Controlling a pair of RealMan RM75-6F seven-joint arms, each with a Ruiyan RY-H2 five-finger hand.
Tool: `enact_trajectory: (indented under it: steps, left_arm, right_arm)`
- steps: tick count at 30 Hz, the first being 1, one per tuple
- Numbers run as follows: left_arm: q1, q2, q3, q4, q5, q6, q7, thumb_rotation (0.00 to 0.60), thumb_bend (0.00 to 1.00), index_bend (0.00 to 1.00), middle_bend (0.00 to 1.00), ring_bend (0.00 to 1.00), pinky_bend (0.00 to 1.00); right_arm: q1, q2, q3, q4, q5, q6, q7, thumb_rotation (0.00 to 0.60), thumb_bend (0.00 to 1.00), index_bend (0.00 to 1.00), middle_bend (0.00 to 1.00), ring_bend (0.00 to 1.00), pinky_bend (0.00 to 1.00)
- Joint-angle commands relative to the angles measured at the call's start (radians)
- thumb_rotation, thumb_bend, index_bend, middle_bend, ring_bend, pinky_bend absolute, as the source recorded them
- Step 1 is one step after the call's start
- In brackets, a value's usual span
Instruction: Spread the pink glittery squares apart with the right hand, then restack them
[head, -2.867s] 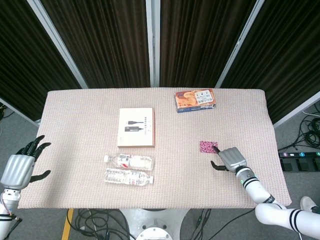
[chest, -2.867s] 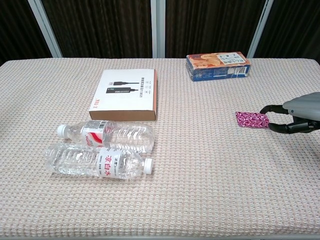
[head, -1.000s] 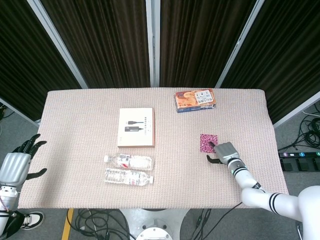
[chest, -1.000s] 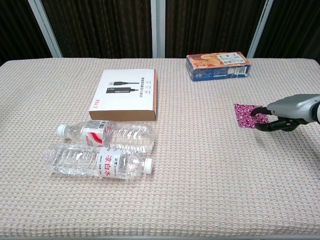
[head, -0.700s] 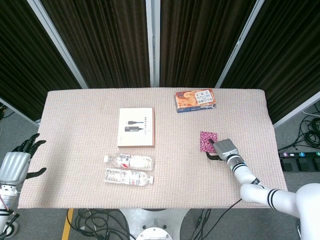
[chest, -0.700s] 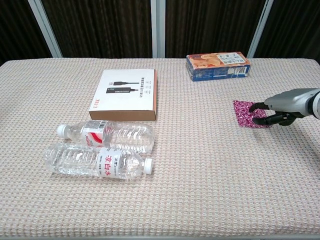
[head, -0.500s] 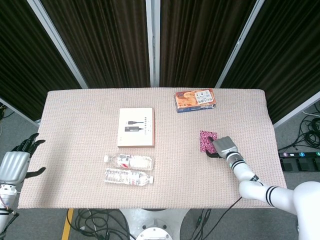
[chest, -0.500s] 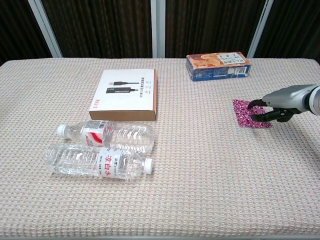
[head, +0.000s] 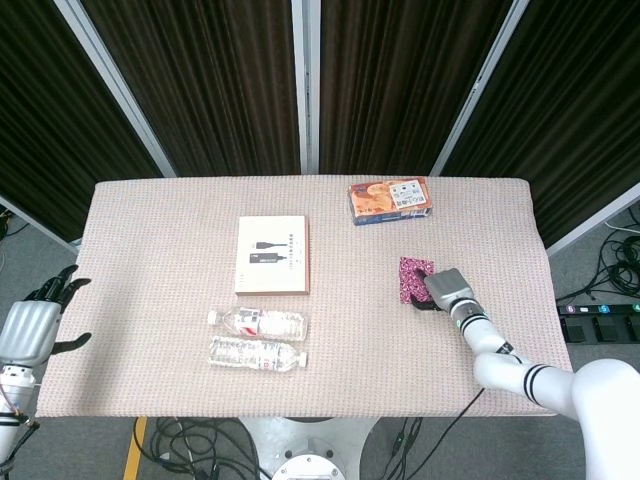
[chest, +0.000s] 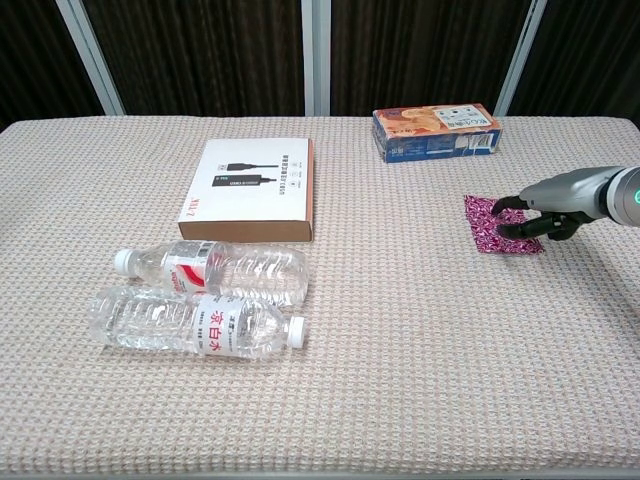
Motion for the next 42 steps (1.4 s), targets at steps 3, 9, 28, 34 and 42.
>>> enact_trajectory:
  steps: [3, 9, 28, 34, 42]
  left_arm:
    - [-0.001, 0.002, -0.001, -0.002, -0.002, -0.001, 0.004, 0.600, 0.00, 0.26, 0.19, 0.21, 0.39]
    - [-0.002, 0.001, -0.002, -0.002, -0.009, -0.008, 0.009, 0.600, 0.00, 0.26, 0.19, 0.21, 0.39]
    - [-0.010, 0.000, -0.005, 0.002, -0.009, -0.013, 0.006, 0.600, 0.00, 0.26, 0.19, 0.21, 0.39]
    - [-0.008, -0.001, -0.001, 0.001, -0.004, -0.009, 0.003, 0.600, 0.00, 0.26, 0.19, 0.21, 0.39]
    - [-0.008, -0.003, -0.001, 0.006, -0.010, -0.013, 0.003, 0.600, 0.00, 0.26, 0.19, 0.21, 0.39]
  right_arm:
    - [0.011, 0.007, 0.000, 0.012, -0.002, -0.014, 0.012, 0.000, 0.39, 0.07, 1.00, 1.00, 0.99]
    - [0.021, 0.009, 0.001, 0.033, -0.005, -0.026, 0.028, 0.000, 0.40, 0.07, 1.00, 1.00, 0.98]
    - [0.036, 0.073, -0.035, -0.104, -0.019, 0.050, 0.018, 0.000, 0.39, 0.08, 1.00, 1.00, 0.98]
    - [0.026, 0.093, -0.056, -0.175, 0.004, 0.092, -0.005, 0.000, 0.39, 0.12, 1.00, 1.00, 0.98]
    - [0.029, 0.058, -0.061, -0.115, 0.034, 0.060, -0.006, 0.000, 0.39, 0.15, 1.00, 1.00, 0.98]
